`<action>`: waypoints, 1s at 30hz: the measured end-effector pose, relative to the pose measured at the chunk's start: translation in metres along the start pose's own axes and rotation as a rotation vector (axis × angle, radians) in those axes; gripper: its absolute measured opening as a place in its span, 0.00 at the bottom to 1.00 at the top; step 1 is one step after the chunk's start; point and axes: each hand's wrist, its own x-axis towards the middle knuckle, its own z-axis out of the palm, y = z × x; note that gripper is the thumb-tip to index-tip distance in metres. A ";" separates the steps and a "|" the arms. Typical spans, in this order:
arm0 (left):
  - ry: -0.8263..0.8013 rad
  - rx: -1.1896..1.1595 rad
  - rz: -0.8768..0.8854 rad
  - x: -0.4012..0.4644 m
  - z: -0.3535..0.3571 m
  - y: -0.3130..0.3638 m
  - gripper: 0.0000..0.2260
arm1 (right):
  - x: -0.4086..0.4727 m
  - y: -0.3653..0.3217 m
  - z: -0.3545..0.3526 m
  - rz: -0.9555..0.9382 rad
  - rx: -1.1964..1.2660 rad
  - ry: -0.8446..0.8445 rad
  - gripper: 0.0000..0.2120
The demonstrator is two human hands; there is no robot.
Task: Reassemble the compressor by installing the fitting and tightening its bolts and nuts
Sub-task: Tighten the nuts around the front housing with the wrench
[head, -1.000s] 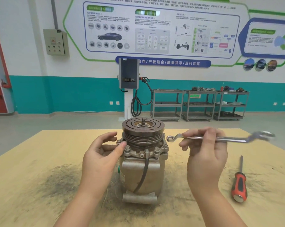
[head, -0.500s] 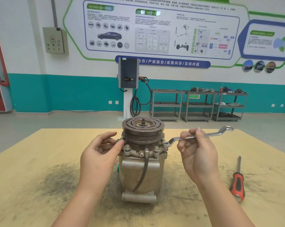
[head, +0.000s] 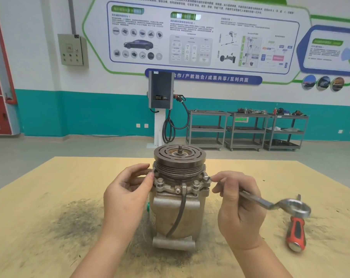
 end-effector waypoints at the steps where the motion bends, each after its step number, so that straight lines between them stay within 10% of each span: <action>1: -0.015 -0.005 0.000 -0.001 0.000 0.000 0.08 | 0.004 -0.002 -0.001 -0.002 0.019 0.020 0.09; 8: 0.018 0.005 -0.003 -0.002 0.003 -0.003 0.11 | 0.018 -0.011 -0.002 0.706 0.554 0.261 0.12; 15: -0.002 -0.018 0.028 -0.002 0.002 -0.005 0.10 | 0.020 0.000 -0.002 0.903 0.619 0.233 0.12; 23: 0.023 -0.030 0.007 0.000 0.003 -0.007 0.08 | -0.009 -0.020 0.013 -0.070 0.048 -0.124 0.12; 30: -0.024 -0.049 0.015 -0.001 0.002 -0.007 0.09 | -0.007 -0.028 0.016 -0.150 -0.102 -0.257 0.19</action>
